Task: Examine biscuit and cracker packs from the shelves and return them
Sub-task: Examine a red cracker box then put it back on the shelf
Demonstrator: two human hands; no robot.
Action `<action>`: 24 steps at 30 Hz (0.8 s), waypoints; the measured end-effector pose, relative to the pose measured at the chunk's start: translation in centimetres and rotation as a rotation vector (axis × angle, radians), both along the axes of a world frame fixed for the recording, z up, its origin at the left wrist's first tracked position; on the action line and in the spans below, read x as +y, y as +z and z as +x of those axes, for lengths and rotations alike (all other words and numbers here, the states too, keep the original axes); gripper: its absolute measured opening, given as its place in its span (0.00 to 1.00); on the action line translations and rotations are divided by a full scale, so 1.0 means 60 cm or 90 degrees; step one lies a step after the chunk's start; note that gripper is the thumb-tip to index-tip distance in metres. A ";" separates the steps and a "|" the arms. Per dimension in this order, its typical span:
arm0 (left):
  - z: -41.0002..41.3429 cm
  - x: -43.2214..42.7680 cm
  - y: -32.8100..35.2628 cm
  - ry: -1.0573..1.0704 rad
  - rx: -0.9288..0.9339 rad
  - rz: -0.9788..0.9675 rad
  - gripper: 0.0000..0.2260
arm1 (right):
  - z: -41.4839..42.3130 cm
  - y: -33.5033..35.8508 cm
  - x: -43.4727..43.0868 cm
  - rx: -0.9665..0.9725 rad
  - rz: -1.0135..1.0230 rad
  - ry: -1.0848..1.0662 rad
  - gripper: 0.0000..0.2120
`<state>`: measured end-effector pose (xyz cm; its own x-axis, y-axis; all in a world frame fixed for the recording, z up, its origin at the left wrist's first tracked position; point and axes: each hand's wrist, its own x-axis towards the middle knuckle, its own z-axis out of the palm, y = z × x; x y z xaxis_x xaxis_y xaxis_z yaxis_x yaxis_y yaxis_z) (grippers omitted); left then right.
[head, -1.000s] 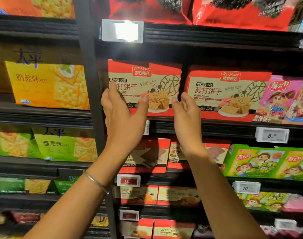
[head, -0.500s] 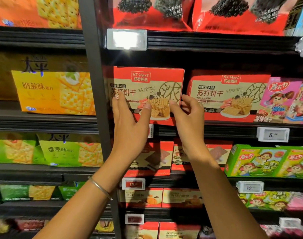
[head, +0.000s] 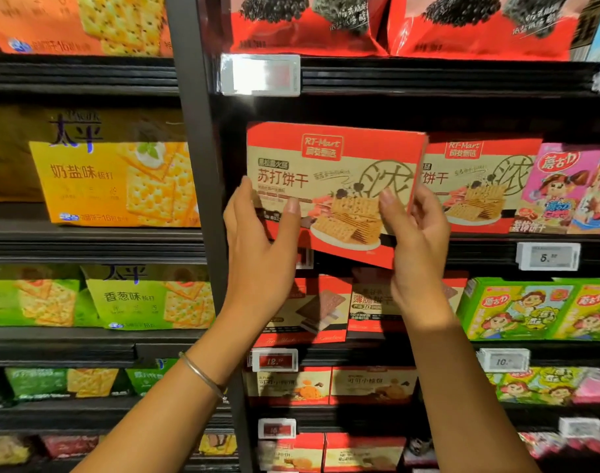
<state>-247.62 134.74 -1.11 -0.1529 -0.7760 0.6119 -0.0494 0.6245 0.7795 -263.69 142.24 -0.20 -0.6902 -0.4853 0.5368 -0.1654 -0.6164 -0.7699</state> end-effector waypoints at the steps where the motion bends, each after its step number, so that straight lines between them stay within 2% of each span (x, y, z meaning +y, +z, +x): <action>1: 0.006 -0.001 0.001 -0.002 0.016 0.006 0.35 | -0.004 -0.003 0.009 -0.022 -0.007 0.011 0.23; 3: 0.023 0.000 0.008 -0.015 0.051 0.008 0.35 | -0.007 -0.010 0.026 -0.086 -0.014 0.050 0.26; 5: 0.042 -0.001 0.016 -0.064 0.073 -0.025 0.30 | 0.002 -0.013 0.043 -0.146 0.008 0.068 0.41; 6: 0.053 -0.001 0.019 -0.104 0.077 -0.022 0.29 | 0.004 -0.019 0.051 -0.145 0.007 0.073 0.44; 9: 0.090 0.005 0.016 -0.224 0.075 0.075 0.31 | 0.007 -0.039 0.074 -0.044 0.020 0.118 0.22; 10: 0.101 0.011 0.010 -0.250 0.064 0.106 0.31 | 0.006 -0.049 0.081 -0.019 0.037 0.137 0.18; 12: 0.118 0.029 -0.014 -0.286 0.064 0.174 0.32 | 0.005 -0.070 0.095 0.013 0.083 0.172 0.18; 14: 0.129 0.047 -0.047 -0.294 0.119 0.245 0.31 | 0.006 -0.090 0.105 0.051 0.133 0.219 0.23; 16: 0.140 0.068 -0.087 -0.278 0.175 0.312 0.27 | 0.009 -0.114 0.111 0.063 0.181 0.270 0.27; 19: 0.154 0.099 -0.147 -0.248 0.206 0.424 0.18 | 0.020 -0.158 0.117 0.037 0.240 0.340 0.25; 24: 0.187 0.139 -0.226 -0.190 0.244 0.576 0.24 | 0.057 -0.227 0.125 0.012 0.315 0.414 0.22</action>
